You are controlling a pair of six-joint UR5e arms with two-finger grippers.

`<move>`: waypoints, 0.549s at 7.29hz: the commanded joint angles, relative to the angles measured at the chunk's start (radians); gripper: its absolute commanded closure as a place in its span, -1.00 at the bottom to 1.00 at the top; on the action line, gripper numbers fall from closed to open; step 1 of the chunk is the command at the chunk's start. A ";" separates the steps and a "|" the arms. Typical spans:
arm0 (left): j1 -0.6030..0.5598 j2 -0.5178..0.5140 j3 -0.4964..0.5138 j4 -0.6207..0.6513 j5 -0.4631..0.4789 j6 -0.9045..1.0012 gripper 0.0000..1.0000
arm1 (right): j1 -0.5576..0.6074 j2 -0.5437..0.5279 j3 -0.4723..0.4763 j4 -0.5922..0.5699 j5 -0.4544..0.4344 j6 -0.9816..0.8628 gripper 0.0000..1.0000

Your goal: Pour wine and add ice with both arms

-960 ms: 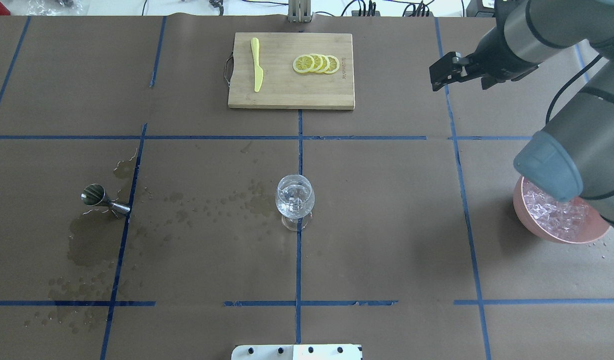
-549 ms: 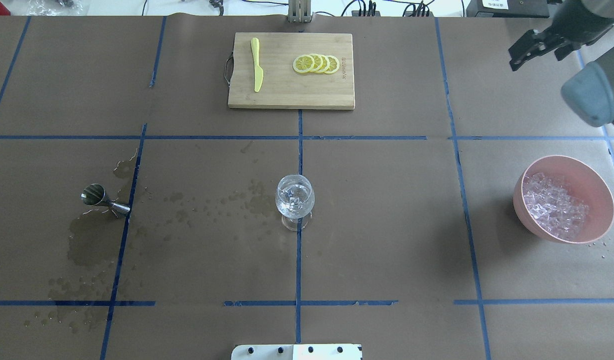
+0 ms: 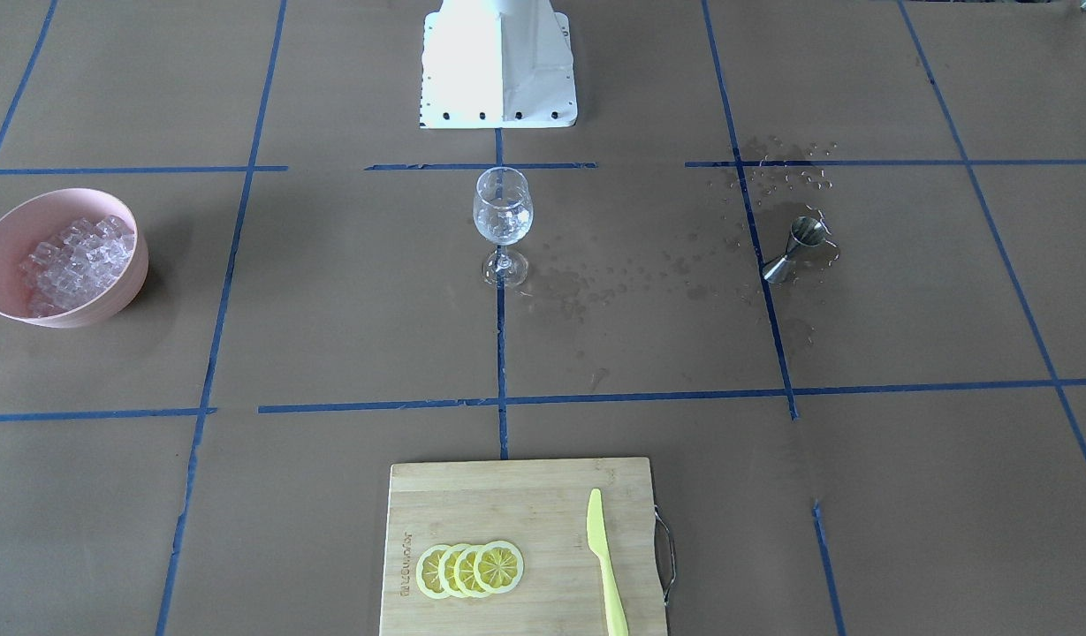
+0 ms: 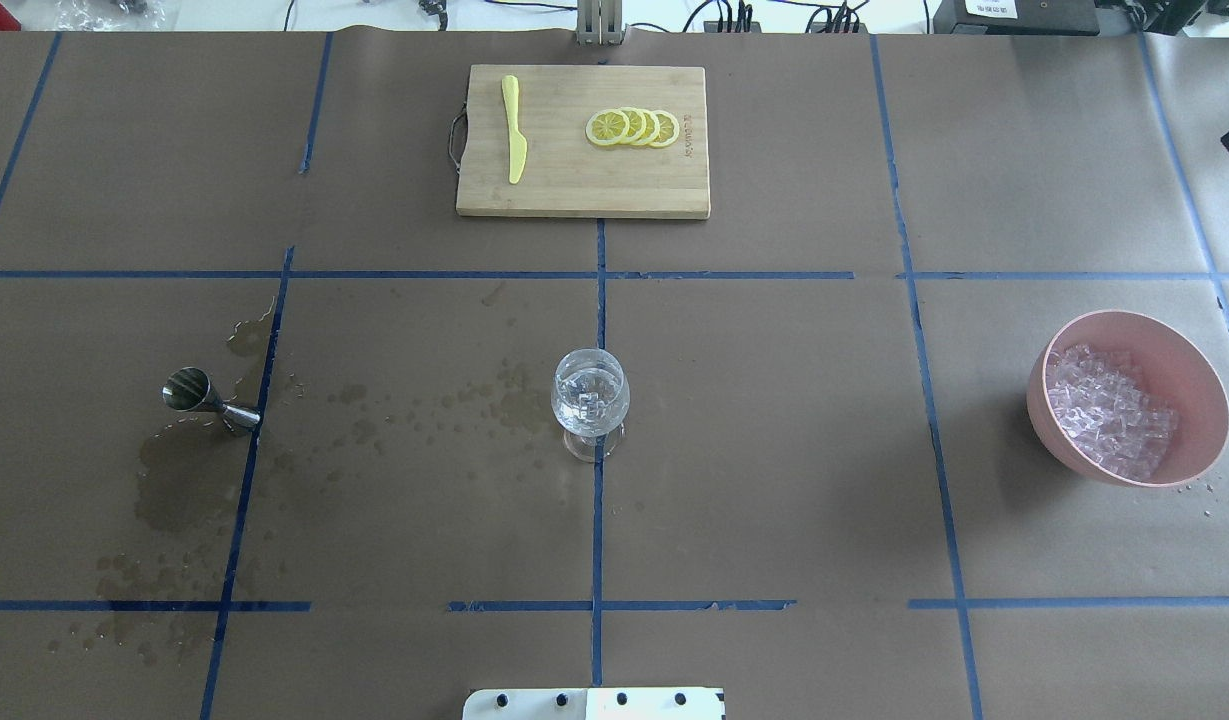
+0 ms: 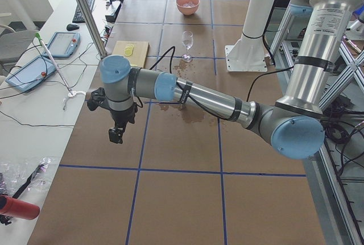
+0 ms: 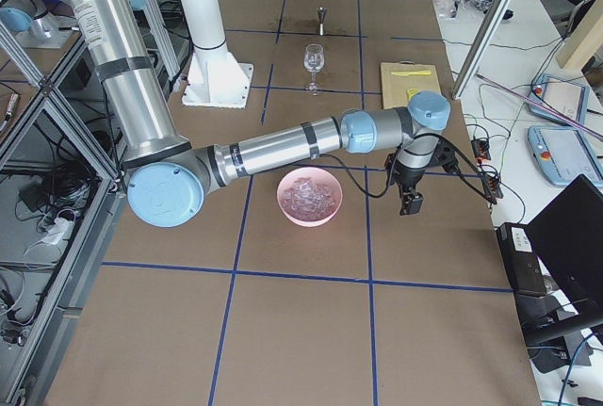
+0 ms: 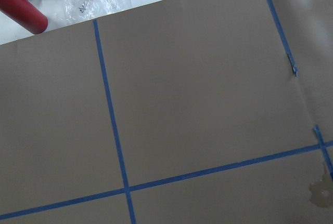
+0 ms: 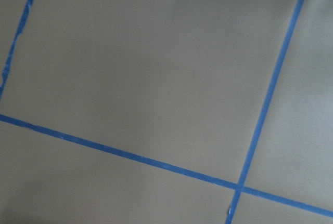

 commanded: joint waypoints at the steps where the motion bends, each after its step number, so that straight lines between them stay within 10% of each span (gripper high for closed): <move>1: -0.013 0.079 0.026 -0.003 -0.001 0.036 -1.00 | 0.042 -0.051 -0.001 0.001 0.007 -0.031 -1.00; 4: -0.011 0.119 0.049 -0.002 0.001 0.029 -1.00 | 0.064 -0.131 -0.003 0.067 0.012 -0.011 -1.00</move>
